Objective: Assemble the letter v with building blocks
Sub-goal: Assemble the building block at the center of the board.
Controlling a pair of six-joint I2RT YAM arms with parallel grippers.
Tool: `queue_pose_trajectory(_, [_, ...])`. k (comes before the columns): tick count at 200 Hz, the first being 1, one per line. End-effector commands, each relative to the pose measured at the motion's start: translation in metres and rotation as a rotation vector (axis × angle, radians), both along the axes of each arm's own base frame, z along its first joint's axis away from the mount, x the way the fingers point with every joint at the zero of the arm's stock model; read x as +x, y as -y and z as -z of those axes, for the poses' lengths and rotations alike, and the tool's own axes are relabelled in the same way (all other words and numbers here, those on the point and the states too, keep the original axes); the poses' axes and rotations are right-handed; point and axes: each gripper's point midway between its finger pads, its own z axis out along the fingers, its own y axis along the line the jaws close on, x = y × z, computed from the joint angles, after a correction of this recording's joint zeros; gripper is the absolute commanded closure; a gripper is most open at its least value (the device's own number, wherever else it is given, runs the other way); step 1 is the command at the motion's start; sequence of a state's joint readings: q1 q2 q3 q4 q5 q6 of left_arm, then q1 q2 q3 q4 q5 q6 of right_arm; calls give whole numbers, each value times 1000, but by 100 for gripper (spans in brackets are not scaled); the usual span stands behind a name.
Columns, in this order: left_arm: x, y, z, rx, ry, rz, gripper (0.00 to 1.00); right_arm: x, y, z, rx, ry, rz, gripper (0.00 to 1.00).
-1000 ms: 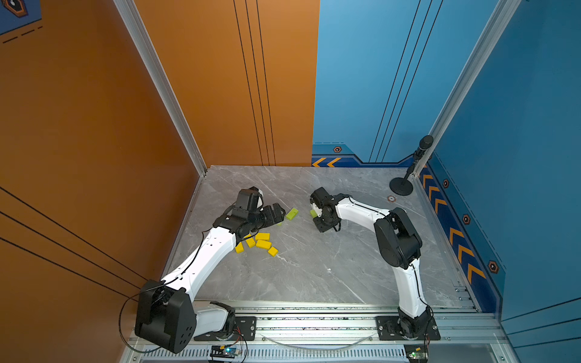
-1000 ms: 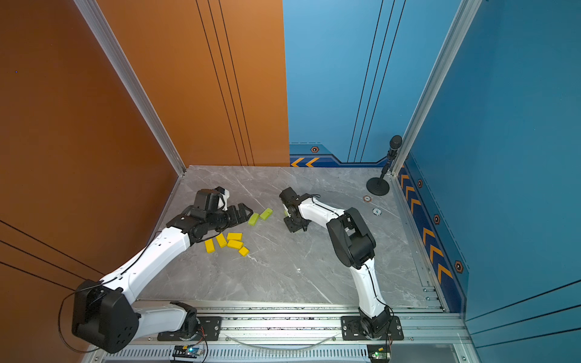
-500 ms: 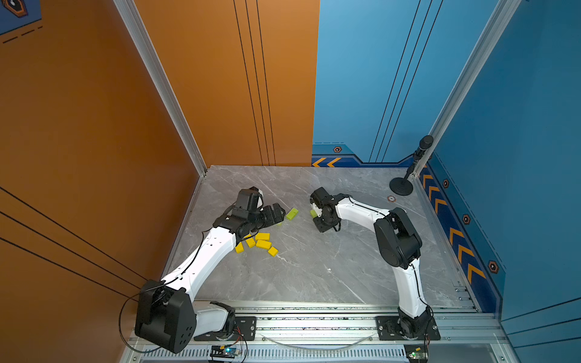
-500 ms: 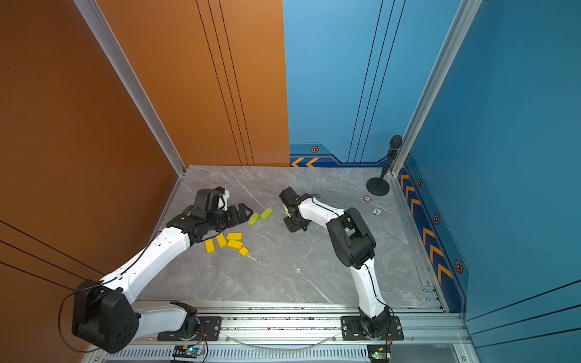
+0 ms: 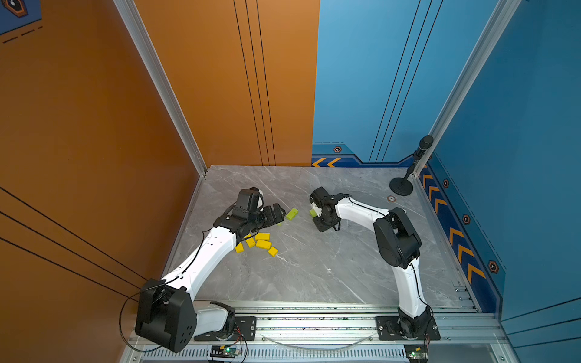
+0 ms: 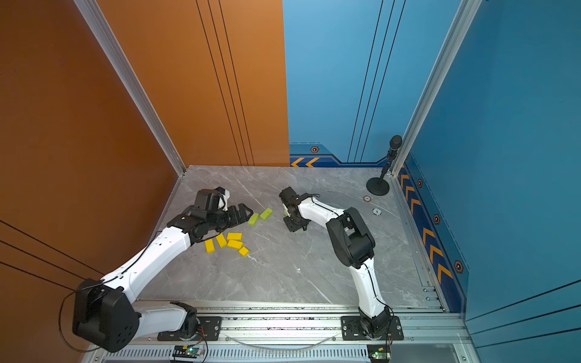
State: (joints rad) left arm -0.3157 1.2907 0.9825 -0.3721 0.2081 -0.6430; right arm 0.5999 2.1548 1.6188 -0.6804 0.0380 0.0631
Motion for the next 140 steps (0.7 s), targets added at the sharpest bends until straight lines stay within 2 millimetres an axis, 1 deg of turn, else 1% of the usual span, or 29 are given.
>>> queue_pose_trajectory(1, [-2, -1, 1, 28, -7, 6, 2, -5, 14, 19, -67, -46, 1, 64])
queue_pose_trajectory(46, [-2, -1, 3, 30, -11, 6, 2, -5, 15, 19, -70, -46, -4, 64])
queue_pose_trajectory(58, [-2, -1, 3, 31, -11, 6, 3, -6, 13, 19, -68, -50, -13, 60])
queue_pose_trajectory(71, [-2, -2, 3, 31, -12, 4, 2, -7, 14, 19, -76, -51, -21, 60])
queue_pose_trajectory(140, [-3, -2, 5, 31, -16, 2, 2, -7, 14, 19, -79, -50, -34, 60])
